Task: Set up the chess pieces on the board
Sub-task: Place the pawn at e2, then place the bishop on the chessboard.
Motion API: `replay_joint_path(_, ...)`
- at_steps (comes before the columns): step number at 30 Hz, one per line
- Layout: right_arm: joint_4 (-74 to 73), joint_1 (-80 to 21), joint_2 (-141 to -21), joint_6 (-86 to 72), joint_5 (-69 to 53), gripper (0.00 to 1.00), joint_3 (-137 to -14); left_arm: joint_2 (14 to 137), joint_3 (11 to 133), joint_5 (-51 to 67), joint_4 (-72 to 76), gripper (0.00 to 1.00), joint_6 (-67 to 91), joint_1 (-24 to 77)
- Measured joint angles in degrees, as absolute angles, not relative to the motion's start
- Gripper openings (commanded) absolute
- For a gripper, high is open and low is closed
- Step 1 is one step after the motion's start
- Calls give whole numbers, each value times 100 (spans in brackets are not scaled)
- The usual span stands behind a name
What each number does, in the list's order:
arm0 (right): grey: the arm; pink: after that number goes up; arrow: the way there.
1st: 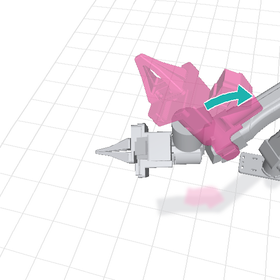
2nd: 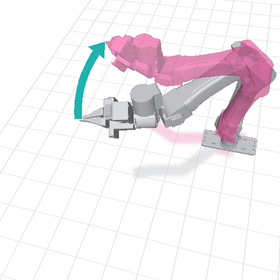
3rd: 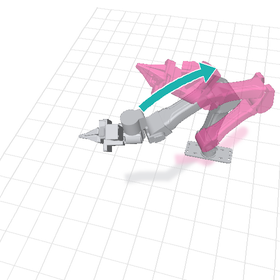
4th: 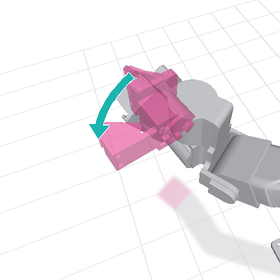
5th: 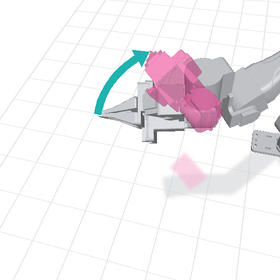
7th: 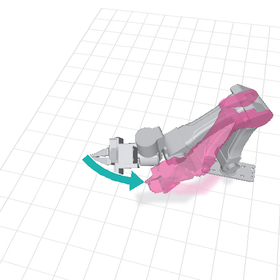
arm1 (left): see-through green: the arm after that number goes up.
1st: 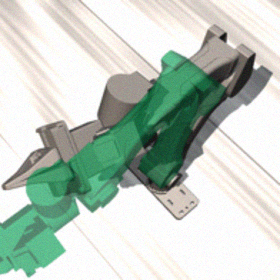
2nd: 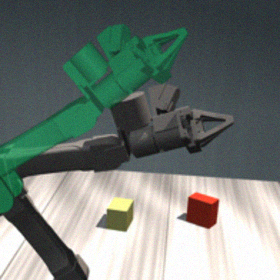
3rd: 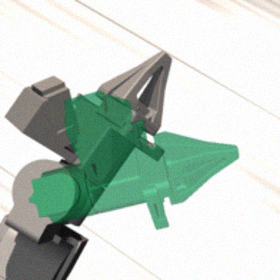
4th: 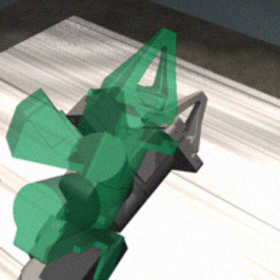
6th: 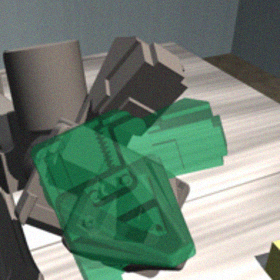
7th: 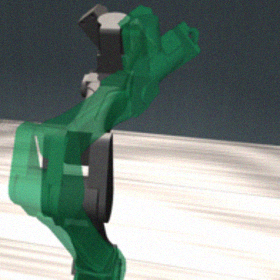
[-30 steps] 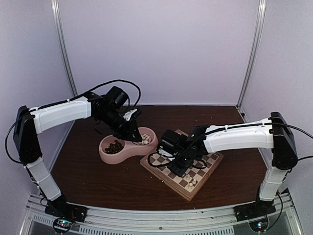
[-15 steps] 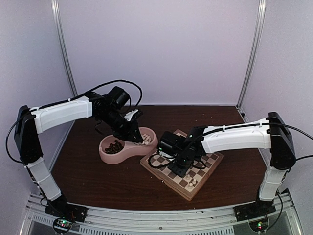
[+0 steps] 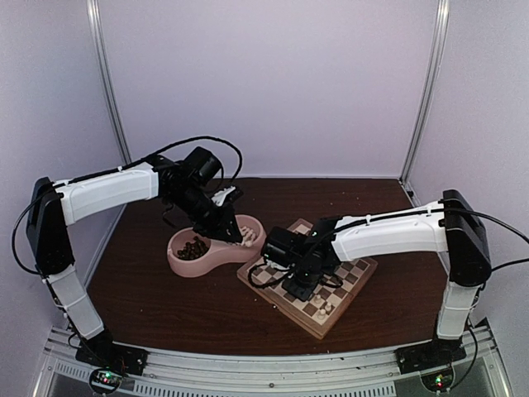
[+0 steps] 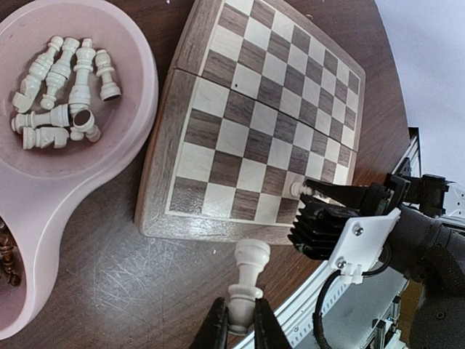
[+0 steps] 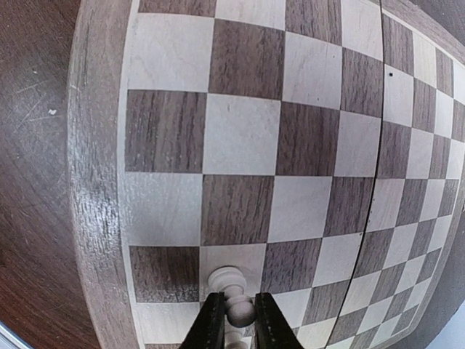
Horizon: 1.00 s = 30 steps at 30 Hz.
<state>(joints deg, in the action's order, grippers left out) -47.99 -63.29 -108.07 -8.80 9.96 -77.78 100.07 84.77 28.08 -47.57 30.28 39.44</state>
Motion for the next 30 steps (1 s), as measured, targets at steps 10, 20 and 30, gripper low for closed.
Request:
replay_joint_path(10,-4777,-6364,-10759,-906,1076,46,-7773,10007,8477,2808,-4803,14,3011,3948)
replay_joint_path(20,-3529,-6359,-8534,-1074,1168,57,-6875,10149,8676,2672,-5006,14,2902,4082)
replay_joint_path(30,-2668,-6261,-7306,-1278,1448,59,-5854,11327,10313,1564,-6182,14,2552,4967)
